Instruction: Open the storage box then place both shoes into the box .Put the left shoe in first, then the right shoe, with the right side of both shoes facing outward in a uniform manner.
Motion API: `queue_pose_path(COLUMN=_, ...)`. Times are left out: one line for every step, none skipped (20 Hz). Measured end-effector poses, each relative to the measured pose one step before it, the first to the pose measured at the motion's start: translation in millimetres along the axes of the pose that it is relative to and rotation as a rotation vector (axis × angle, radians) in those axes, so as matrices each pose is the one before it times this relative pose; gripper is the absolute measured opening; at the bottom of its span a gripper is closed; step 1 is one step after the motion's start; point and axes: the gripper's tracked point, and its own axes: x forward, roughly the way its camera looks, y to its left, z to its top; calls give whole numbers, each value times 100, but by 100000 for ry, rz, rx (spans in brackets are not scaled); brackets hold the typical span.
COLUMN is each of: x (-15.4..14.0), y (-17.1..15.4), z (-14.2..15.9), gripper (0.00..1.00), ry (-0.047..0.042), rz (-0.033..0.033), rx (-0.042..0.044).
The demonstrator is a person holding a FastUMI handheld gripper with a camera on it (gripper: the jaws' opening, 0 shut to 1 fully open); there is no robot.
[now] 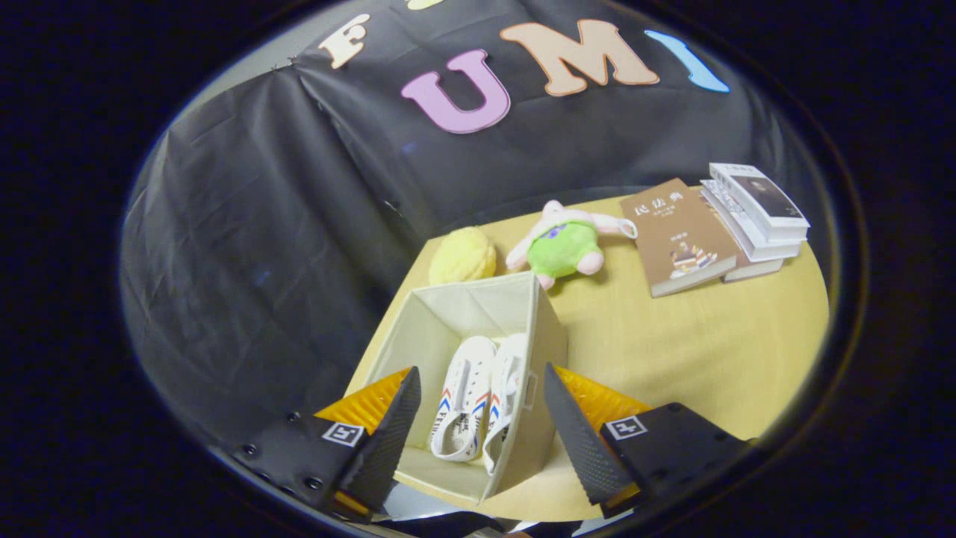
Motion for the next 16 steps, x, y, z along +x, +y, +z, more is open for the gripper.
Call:
queue_pose_path(x=-906, y=131, z=824, gripper=100, ry=-3021, rz=1368, rx=-1747)
queue_pose_path(x=-987, y=107, z=908, gripper=100, ry=-3103, rz=1206, rx=-1978)
queue_pose_path(x=-1076, y=-8, z=1028, gripper=100, ry=-3261, rz=651, rx=-2602)
queue_pose_path(x=-1058, y=-311, z=1080, gripper=100, ry=-3610, rz=-305, rx=-2797)
queue_pose_path(x=-1269, y=-403, z=1269, gripper=100, ry=-3573, rz=-709, rx=-2658)
queue_pose_path(x=-1125, y=-411, z=1007, gripper=100, ry=-3277, rz=-1254, rx=-1978)
queue_pose_path(x=-1056, y=-630, z=1073, gripper=100, ry=-3042, rz=-1128, rx=-1378)
queue_pose_path(x=-1075, y=-796, z=960, gripper=100, ry=-2253, rz=-2090, rx=-997)
queue_pose_path(x=-994, y=-942, z=720, gripper=100, ry=-1405, rz=-2233, rx=-1262)
queue_pose_path(x=-846, y=-1085, z=705, gripper=100, ry=-1429, rz=-2458, rx=-1280)
queue_pose_path(x=-875, y=-1124, z=743, gripper=100, ry=-1996, rz=-2070, rx=-1565)
queue_pose_path(x=-795, y=-1086, z=689, gripper=100, ry=-2345, rz=-2338, rx=-1521)
queue_pose_path(x=-678, y=-1179, z=746, gripper=100, ry=-2797, rz=-2453, rx=-1674)
queue_pose_path(x=-712, y=-952, z=610, gripper=100, ry=-2842, rz=-1790, rx=-1219)
queue_pose_path(x=-638, y=-652, z=681, gripper=100, ry=-3570, rz=-1172, rx=-1060)
queue_pose_path(x=-547, y=-913, z=606, gripper=100, ry=-3564, rz=-1902, rx=-1609)
